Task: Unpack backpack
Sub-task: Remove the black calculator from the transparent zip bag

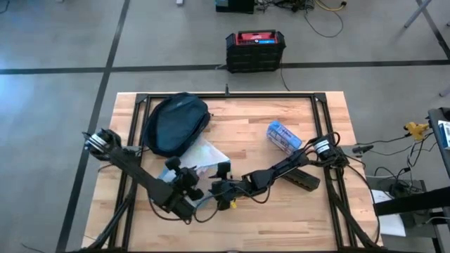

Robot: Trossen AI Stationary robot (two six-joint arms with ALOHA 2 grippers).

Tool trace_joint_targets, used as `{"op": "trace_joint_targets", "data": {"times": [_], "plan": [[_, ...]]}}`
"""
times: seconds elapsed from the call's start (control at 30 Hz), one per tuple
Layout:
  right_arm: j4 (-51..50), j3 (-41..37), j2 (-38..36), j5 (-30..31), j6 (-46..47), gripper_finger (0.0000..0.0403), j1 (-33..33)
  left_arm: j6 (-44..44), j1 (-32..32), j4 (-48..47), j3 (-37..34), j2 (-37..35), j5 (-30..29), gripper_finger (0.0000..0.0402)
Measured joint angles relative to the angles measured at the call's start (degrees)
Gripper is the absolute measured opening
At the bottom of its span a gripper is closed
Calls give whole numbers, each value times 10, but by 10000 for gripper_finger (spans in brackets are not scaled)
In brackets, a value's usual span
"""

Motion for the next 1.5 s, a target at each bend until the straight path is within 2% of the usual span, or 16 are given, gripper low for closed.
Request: {"op": "trace_joint_targets", "data": {"times": [0.13,0.3,0.43,0.6,0.83,1.0,1.23,1.5], "plan": [[53,-4,0,0,-129,245,7,32,-6,41,-12,-42,-35,0],[86,-4,0,-18,-255,256,6,118,-7,166,-52,-64,-49,0],[97,-4,11,-86,-284,258,-12,158,-7,218,-75,-64,-50,0],[110,15,57,-97,-339,250,-27,166,-7,235,-85,-65,-51,0],[121,81,108,-110,-349,226,-39,192,-8,263,-86,-66,-47,0],[111,118,126,-106,-332,177,-49,201,-7,271,-86,-70,-47,0],[83,129,128,-100,-312,25,-55,201,-8,269,-86,-70,-47,0],[46,129,117,-56,-329,11,-29,187,-9,253,-86,-72,-32,0]]}}
